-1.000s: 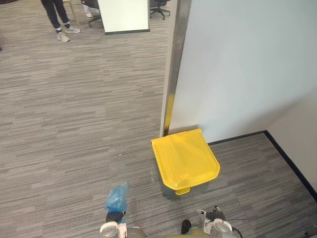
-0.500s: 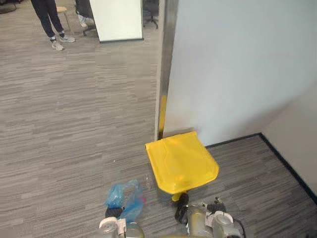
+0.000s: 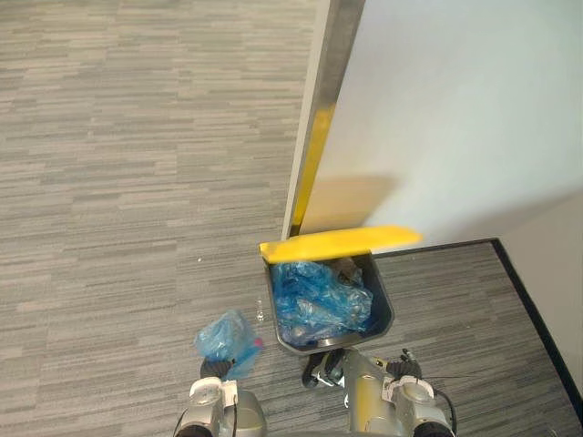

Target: Gather rubbish on tea table into small bin, then transfer packed bag to large trash can.

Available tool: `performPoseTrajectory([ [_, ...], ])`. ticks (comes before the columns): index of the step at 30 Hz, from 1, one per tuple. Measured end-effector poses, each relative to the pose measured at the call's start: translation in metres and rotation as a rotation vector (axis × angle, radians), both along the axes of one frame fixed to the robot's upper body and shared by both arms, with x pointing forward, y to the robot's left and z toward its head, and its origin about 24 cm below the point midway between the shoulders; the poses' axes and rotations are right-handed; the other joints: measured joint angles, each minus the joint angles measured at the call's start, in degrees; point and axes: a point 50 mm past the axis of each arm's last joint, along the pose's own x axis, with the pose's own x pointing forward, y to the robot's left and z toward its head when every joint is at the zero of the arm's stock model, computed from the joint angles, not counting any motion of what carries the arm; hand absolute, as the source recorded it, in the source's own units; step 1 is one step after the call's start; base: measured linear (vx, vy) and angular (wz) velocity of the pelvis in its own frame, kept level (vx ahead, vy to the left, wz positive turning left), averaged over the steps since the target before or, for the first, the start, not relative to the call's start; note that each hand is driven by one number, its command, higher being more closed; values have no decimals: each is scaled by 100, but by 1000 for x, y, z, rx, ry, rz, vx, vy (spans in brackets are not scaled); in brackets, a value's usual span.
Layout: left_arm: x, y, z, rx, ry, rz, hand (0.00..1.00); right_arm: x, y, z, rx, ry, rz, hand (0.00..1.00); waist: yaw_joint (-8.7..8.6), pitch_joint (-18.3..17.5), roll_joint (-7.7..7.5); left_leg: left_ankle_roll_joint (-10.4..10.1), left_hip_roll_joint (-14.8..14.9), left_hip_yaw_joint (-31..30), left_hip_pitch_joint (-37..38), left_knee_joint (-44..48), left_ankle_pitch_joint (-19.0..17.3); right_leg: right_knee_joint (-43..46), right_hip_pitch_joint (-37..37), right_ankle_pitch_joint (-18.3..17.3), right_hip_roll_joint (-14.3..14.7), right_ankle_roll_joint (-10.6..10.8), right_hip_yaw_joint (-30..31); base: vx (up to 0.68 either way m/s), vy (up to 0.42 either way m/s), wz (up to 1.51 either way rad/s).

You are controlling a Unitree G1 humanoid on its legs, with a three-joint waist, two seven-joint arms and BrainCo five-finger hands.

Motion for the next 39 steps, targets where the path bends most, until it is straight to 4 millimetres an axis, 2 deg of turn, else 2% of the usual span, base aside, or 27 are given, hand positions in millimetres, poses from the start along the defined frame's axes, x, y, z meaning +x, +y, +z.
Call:
performPoseTrajectory([
  [2,8,0,4,2,-26,-3,100,8,1,5,-6,-31,9,0,26,48,60,12,40,-91,-187,41,80,-26,-74,-2,-1,-1,-82,63,-89,22],
  [5,19,0,11,5,-65,-7,100,18,7,11,-15,-63,49,0,38,136,98,199,96,-222,-483,265,266,-79,-73,-3,1,-2,-216,10,-88,29],
  [8,23,0,14,5,-90,-1,100,35,24,20,-7,-119,113,0,60,221,123,242,197,-260,-735,332,320,-171,-150,-1,32,-5,-315,-54,-80,25],
  [9,26,1,17,9,-106,0,100,48,35,31,4,-185,138,0,99,225,116,238,230,-260,-904,299,315,-205,-271,6,31,-14,-388,-91,-87,20],
  [13,32,2,23,18,-143,-2,100,78,56,64,-9,-353,233,0,149,356,65,231,308,-268,-995,136,306,-383,-271,53,70,-87,-555,-87,-85,16],
  [16,35,7,28,42,-169,15,100,107,74,106,-30,-545,305,0,206,383,20,182,396,-269,-1034,98,268,-572,-266,201,198,-213,-574,-94,-57,-7],
  [17,35,7,28,44,-171,15,100,110,76,111,-31,-567,311,0,209,389,10,181,399,-271,-1042,97,269,-592,-265,221,206,-228,-575,-82,-34,-4],
  [18,35,8,29,48,-178,18,100,120,84,127,-34,-637,341,0,229,407,-22,168,410,-280,-1075,96,276,-678,-265,287,240,-276,-584,-61,-25,-3],
  [22,33,8,28,49,-172,21,100,134,95,149,-36,-714,383,0,294,412,-31,125,416,-321,-1108,71,297,-768,-265,374,279,-276,-599,-57,-32,-1],
  [24,34,10,30,60,-179,30,100,140,95,159,-50,-751,395,0,311,413,-32,69,416,-406,-1162,56,327,-788,-266,376,277,-278,-652,-29,-43,13],
  [25,37,9,32,67,-193,24,100,145,95,171,-63,-794,396,0,342,433,-67,-10,416,-465,-1190,10,373,-807,-265,376,276,-278,-697,-18,-45,17],
  [27,38,11,35,79,-202,15,100,151,95,181,-77,-820,390,0,367,473,-128,-72,416,-485,-1193,-38,428,-808,-265,375,268,-277,-721,-11,-50,11],
  [28,40,13,36,86,-208,12,100,158,92,193,-92,-856,389,0,402,506,-183,-102,419,-521,-1214,-65,470,-802,-265,374,261,-275,-755,-8,-48,11],
  [31,42,13,38,90,-220,8,100,169,86,213,-129,-910,385,0,437,542,-246,-182,418,-586,-1258,-82,527,-705,-265,401,210,-307,-816,3,-29,15],
  [34,43,12,39,90,-226,-1,100,174,85,223,-141,-937,383,0,471,547,-255,-207,419,-589,-1258,-83,541,-655,-267,403,187,-304,-819,6,-5,2],
  [37,51,8,49,100,-280,-43,100,180,82,238,-153,-977,384,0,530,560,-280,-177,420,-587,-1258,-87,527,-616,-291,419,185,-281,-776,-12,-5,-2],
  [38,60,10,62,130,-342,-71,100,184,78,248,-173,-1001,384,0,568,604,-343,-177,415,-573,-1258,-96,526,-542,-374,423,192,-277,-632,-30,-11,-5],
  [39,61,10,63,134,-349,-75,100,184,78,249,-176,-1004,384,0,572,610,-349,-177,416,-576,-1258,-100,526,-542,-379,425,195,-275,-624,-34,-21,-8],
])
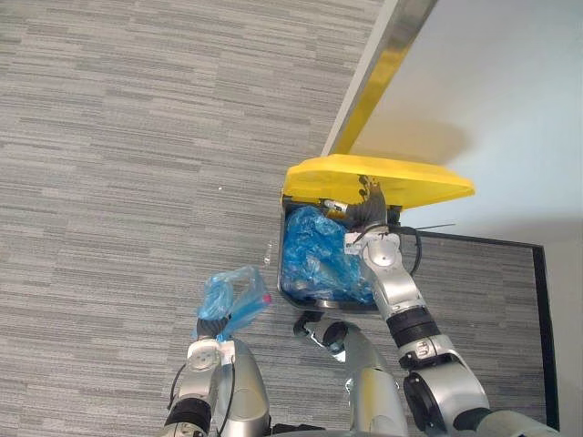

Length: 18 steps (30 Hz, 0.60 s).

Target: Gather rubbish on tea table into small bin, then transfer packed bag to large trash can.

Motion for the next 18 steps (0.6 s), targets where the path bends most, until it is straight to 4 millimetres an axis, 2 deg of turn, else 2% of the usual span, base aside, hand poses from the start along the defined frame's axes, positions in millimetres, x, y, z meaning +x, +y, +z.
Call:
performPoseTrajectory([
  [2,8,-3,14,21,-73,-43,100,3,-8,7,-23,-20,-15,0,37,17,-17,-5,28,-14,-25,-43,5,16,-74,61,58,101,167,-30,-25,1],
  [3,15,-8,29,35,-143,-88,100,5,-18,12,-35,-30,-38,0,32,64,-30,-15,24,-53,-4,-134,87,18,-82,73,95,121,304,-31,-27,11],
  [6,20,-18,46,11,-237,-129,100,8,-34,20,-50,-45,-84,0,35,72,-38,-53,25,-162,-5,-251,151,-26,-81,87,121,151,281,-28,-62,12],
  [8,24,-24,58,-7,-299,-159,100,12,-42,22,-69,-42,-111,0,24,73,-40,-86,22,-216,-7,-356,209,-84,-67,110,131,244,218,-40,-86,15],
  [9,27,-31,70,-45,-356,-198,100,15,-48,23,-87,-29,-132,0,0,83,-60,-106,-20,-337,-17,-477,286,-262,-33,65,144,377,128,-44,-79,19],
  [11,28,-35,78,-67,-395,-215,100,16,-52,22,-96,-19,-144,0,-30,92,-70,-84,-71,-424,-58,-349,281,-466,56,41,164,301,40,-63,-58,16],
  [12,30,-43,86,-102,-432,-239,100,18,-55,19,-102,-1,-154,0,-80,102,-75,85,-312,-384,-260,269,206,-701,151,53,208,284,19,-123,-24,4],
  [13,31,-50,97,-131,-478,-276,100,18,-60,18,-104,8,-166,0,-98,110,-81,383,-589,-125,-285,486,191,-855,241,150,226,250,23,-139,-1,1],
  [14,32,-53,101,-138,-497,-289,100,18,-61,18,-103,13,-169,0,-112,113,-75,474,-625,-51,-261,437,85,-852,246,175,238,245,36,-140,16,10],
  [15,35,-62,117,-151,-567,-346,100,19,-66,16,-91,23,-187,0,-133,189,-150,342,-602,-11,-200,318,-2,-839,244,311,242,197,169,-143,4,30],
  [16,38,-69,132,-157,-634,-387,100,19,-70,16,-83,26,-203,0,-137,242,-201,296,-642,-37,-229,297,22,-946,248,383,304,135,262,-144,-3,28],
  [18,37,-75,145,-167,-693,-419,100,21,-69,22,-78,10,-200,0,-111,246,-202,266,-645,-63,-254,299,38,-1156,254,520,436,66,347,-114,9,1],
])
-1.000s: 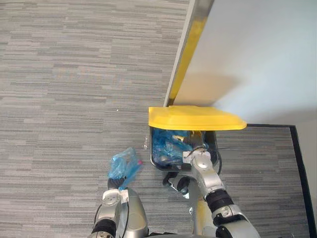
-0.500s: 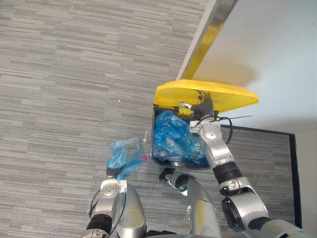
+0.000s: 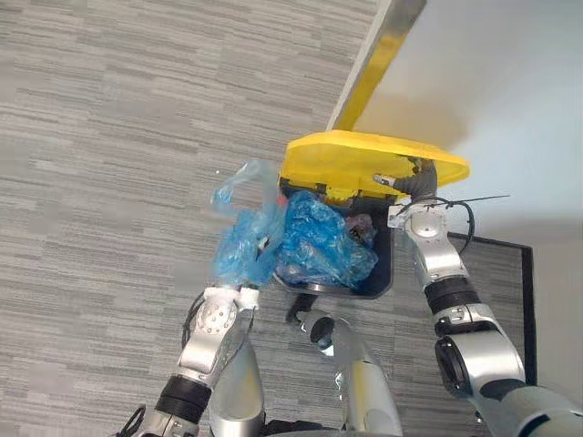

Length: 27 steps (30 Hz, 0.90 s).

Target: Gather rubbish on tea table into small bin, then transfer packed bag to large trash can.

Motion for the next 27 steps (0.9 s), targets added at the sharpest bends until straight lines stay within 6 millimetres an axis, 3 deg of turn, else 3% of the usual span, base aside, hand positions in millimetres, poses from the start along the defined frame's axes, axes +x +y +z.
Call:
performPoseTrajectory([
  [5,5,-36,29,19,-119,-145,100,3,-1,10,25,-28,-4,0,-82,10,1,-84,7,0,-64,-20,45,-16,-10,141,26,-78,2,-29,19,-3],
  [9,10,-51,46,24,-188,-175,100,3,-1,12,26,-32,-3,0,-124,15,-8,-107,6,73,-53,-16,50,85,-80,137,-13,-70,95,7,57,-8],
  [13,12,-65,61,47,-247,-222,100,6,3,25,25,-72,10,0,-155,145,-61,-106,13,193,-66,19,22,153,-189,143,-15,-62,225,-22,27,-12],
  [19,26,-94,73,127,-272,-301,100,10,13,46,14,-128,40,0,-244,153,-75,-126,86,221,-368,194,-19,228,-490,166,40,-31,244,-38,-4,-10],
  [23,33,-103,79,141,-281,-291,100,10,19,48,4,-134,58,0,-265,153,-75,-130,127,235,-405,208,-21,188,-524,173,108,-40,256,-44,-14,-6],
  [27,47,-109,84,180,-271,-269,100,9,27,63,7,-189,83,0,-294,153,-75,-137,201,234,-683,341,-26,8,-673,230,226,-127,212,-80,-19,-8],
])
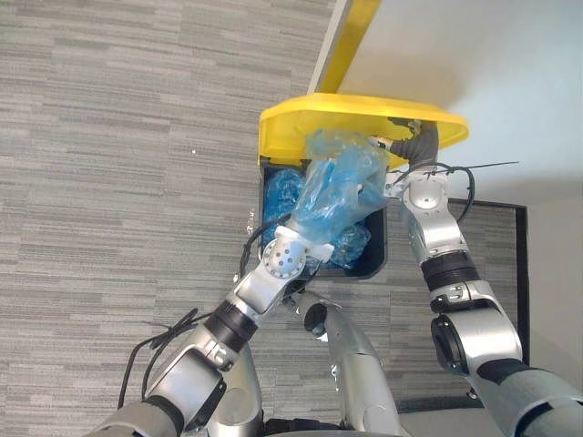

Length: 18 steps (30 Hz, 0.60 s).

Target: Gather rubbish on tea table into small bin, then transfer packed bag to large trash can.

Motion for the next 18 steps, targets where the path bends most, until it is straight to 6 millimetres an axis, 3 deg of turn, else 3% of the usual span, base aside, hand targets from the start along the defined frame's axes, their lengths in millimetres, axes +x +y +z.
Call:
performPoseTrajectory([
  [8,29,20,-17,98,108,146,100,-5,22,21,21,-80,63,0,-73,4,-9,0,114,-4,-375,155,0,-303,-203,215,169,-27,-22,-79,-10,-7],
  [9,33,21,-17,119,108,165,0,-6,24,27,27,-105,72,0,-77,6,-11,-15,125,-1,-493,204,-7,-309,-301,245,178,-49,-20,-68,-4,-12],
  [18,50,38,-28,268,145,290,0,-12,43,41,51,-162,136,0,-138,61,-122,-71,221,80,-675,282,-38,-375,-464,320,254,-68,-2,-42,5,-7],
])
